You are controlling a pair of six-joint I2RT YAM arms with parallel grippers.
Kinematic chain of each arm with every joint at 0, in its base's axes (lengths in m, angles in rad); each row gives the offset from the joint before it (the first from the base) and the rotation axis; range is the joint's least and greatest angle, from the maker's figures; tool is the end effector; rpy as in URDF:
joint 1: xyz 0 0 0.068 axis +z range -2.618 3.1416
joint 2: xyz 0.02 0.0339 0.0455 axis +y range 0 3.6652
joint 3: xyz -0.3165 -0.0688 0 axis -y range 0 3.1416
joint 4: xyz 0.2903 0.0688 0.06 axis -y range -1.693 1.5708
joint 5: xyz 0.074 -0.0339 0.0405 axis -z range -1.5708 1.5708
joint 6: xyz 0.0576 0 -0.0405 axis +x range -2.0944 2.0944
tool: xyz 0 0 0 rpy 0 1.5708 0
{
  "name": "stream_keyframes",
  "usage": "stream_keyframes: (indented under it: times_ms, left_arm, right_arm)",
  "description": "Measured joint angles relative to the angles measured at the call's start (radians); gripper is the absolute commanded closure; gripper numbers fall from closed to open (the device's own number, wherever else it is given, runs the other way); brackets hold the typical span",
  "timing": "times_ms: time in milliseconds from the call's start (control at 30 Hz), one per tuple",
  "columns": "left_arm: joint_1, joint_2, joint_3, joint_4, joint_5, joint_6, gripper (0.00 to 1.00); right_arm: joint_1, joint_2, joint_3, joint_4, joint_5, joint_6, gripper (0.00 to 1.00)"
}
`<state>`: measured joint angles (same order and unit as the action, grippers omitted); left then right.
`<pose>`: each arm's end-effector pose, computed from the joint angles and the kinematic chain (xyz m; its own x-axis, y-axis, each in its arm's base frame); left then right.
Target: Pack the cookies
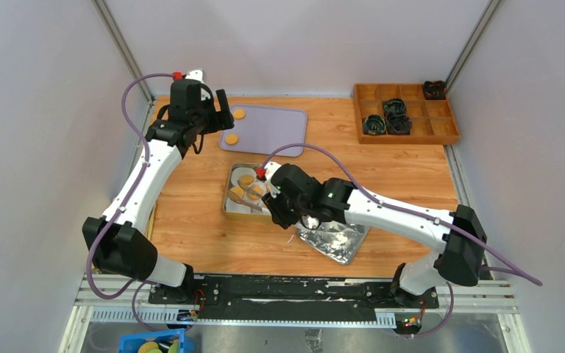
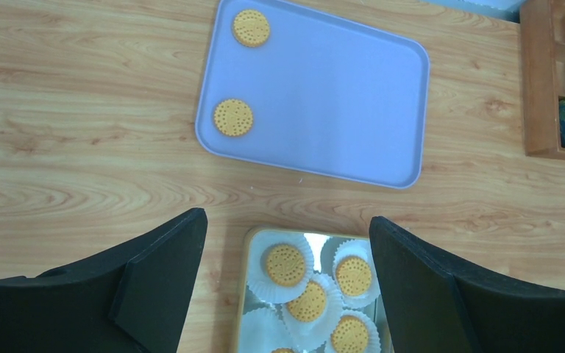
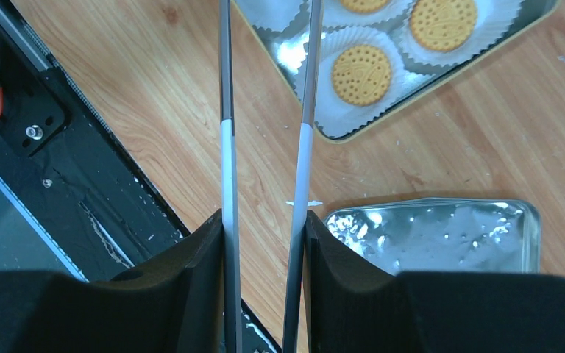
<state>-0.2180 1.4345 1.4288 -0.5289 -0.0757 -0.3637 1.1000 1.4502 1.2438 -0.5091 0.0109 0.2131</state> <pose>0.3727 -0.0781 0.4184 -0.5190 -0.2483 -0.8179 -0.0348 0.9622 -0.2701 0.1719 0.3363 0.3406 -0.4785 -0.4739 -0.7392 -0.8044 0.5741 0.1526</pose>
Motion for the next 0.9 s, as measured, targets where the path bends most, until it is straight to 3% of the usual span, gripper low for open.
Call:
stream_keyframes:
  times_ms: [267, 600, 900]
  left_arm:
    - [0.0, -0.005, 0.0, -0.008, -0.005, 0.0, 0.12]
    - [0.0, -0.008, 0.0, -0.011, -0.007, 0.001, 0.12]
    - [0.0, -0.016, 0.0, -0.011, -0.008, 0.01, 0.12]
  right_arm:
    - [0.039, 0.084, 0.0, -0.001, -0.014, 0.016, 0.72]
    - [0.041, 0.091, 0.0, -0.001, 0.039, 0.027, 0.73]
    - [0.041, 0.127, 0.003, -0.003, 0.045, 0.026, 0.56]
